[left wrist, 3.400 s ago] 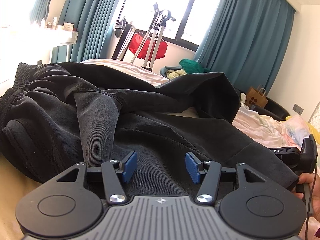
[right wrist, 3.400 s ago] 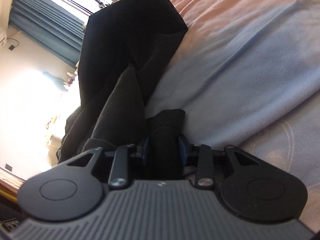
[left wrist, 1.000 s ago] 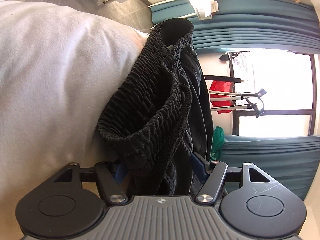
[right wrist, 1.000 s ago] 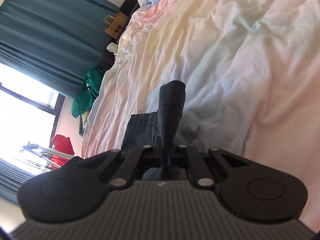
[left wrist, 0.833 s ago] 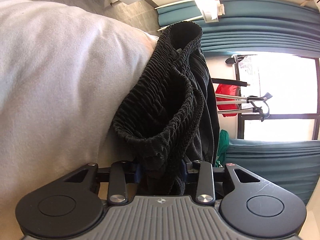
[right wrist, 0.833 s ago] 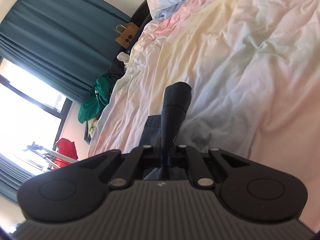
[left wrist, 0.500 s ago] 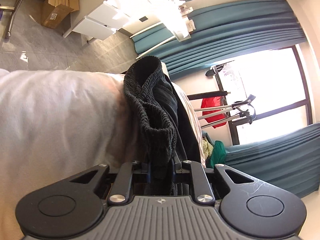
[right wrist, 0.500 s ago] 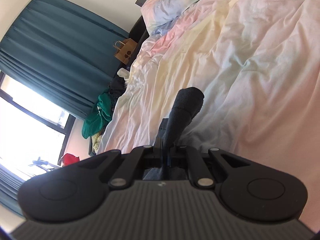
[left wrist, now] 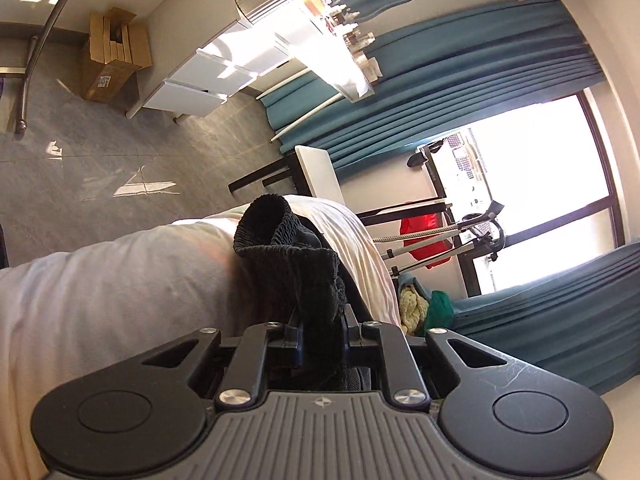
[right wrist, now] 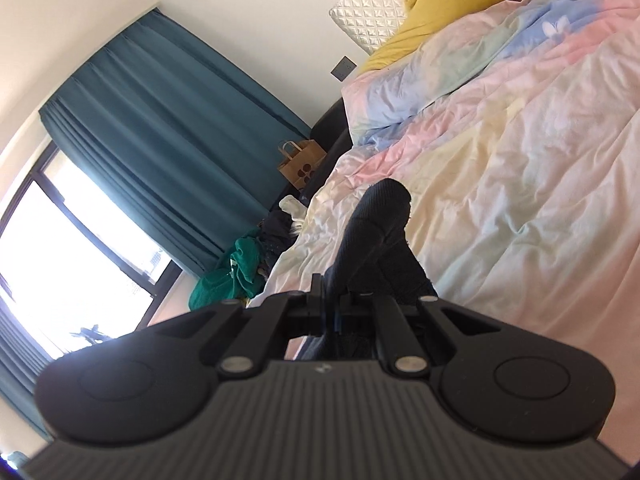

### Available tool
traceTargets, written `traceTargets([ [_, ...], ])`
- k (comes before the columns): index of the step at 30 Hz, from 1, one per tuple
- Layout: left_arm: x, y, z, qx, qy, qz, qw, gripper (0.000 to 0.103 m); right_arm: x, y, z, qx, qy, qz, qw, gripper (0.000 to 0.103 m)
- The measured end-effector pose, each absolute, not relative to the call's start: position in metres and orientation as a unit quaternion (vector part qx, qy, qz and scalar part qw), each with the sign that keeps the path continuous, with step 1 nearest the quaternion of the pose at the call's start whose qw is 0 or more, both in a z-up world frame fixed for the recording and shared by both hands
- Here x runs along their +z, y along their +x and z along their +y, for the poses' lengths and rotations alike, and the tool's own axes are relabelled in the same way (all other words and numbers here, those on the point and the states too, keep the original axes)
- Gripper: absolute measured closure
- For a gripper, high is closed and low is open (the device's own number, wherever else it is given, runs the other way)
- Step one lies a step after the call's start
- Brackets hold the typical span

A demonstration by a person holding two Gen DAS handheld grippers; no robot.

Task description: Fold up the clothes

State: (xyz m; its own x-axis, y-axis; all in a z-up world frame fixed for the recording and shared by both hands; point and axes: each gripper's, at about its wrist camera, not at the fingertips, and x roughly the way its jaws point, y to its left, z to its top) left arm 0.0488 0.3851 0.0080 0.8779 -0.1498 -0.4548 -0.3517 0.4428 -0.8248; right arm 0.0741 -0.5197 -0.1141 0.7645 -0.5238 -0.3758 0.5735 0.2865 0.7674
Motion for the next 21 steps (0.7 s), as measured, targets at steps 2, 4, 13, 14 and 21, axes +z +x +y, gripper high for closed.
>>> traceTargets([
  [2,-0.005,0.043,0.394,0.068,-0.529,0.252,0.808,0.086,-0.118,0.068,-0.522,-0.357,0.501,0.041,0.788,0.097],
  [4,-0.023,0.037,0.398,0.079,-0.522,0.272,0.804,0.086,-0.123,0.062,-0.525,-0.372,0.512,0.059,0.772,0.097],
  [13,-0.082,0.031,0.393,0.095,-0.466,0.329,0.816,0.076,-0.179,0.057,-0.536,-0.414,0.581,0.192,0.673,0.094],
  [14,-0.079,0.031,0.390,0.096,-0.458,0.330,0.820,0.072,-0.175,0.056,-0.534,-0.414,0.580,0.180,0.678,0.093],
  [21,-0.019,0.008,0.353,0.123,-0.284,0.305,0.900,0.018,-0.132,0.061,-0.522,-0.440,0.486,0.142,0.741,0.052],
])
